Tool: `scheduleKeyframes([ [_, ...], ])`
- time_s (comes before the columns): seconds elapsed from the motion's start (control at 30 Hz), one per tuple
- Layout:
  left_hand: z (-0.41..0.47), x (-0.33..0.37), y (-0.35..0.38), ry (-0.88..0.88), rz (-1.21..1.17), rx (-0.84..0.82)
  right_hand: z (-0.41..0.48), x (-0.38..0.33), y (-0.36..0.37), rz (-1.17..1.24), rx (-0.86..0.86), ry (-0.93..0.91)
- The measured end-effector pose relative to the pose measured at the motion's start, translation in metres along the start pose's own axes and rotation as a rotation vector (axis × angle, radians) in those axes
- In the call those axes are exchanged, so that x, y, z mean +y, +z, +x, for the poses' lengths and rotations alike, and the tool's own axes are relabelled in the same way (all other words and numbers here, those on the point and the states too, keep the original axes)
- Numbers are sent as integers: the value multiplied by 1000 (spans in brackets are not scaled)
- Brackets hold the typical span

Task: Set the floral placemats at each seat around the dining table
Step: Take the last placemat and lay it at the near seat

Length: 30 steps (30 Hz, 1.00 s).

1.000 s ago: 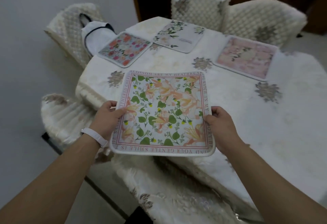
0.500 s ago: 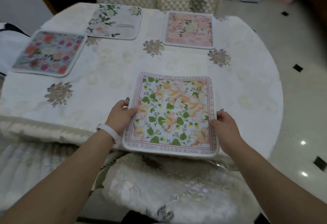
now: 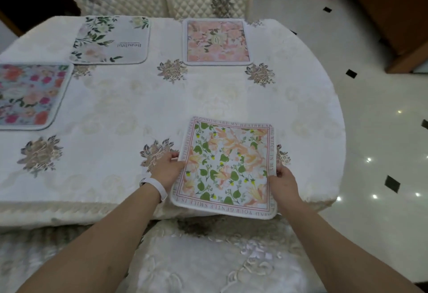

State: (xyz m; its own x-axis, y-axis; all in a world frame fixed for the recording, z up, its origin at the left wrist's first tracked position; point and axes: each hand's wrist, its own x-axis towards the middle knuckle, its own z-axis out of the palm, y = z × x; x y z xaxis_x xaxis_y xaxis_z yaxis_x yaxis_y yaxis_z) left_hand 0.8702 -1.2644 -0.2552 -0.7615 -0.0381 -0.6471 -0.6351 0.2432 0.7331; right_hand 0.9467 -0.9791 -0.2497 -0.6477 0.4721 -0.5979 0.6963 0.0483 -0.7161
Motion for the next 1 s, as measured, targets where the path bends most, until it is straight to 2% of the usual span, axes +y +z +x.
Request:
scheduleKeyframes([
  [0.13, 4, -11, 3, -68, -76, -21, 11, 13, 0, 48, 19, 57],
  [0.47, -31, -63, 15, -203, -384, 127, 12, 23, 6, 139, 50, 123],
  [0.63, -42, -67, 37, -185, -488, 133, -3, 34, 26, 215, 79, 156],
  [0.77, -42, -67, 61, -131, -394, 53, -24, 39, 53, 309, 41, 224],
  [0.83, -43, -65, 66, -71, -302, 70, -29, 40, 60, 321, -13, 226],
  [1.0, -34, -61, 47, -8, -194, 31, -20, 27, 45, 292, -46, 137],
])
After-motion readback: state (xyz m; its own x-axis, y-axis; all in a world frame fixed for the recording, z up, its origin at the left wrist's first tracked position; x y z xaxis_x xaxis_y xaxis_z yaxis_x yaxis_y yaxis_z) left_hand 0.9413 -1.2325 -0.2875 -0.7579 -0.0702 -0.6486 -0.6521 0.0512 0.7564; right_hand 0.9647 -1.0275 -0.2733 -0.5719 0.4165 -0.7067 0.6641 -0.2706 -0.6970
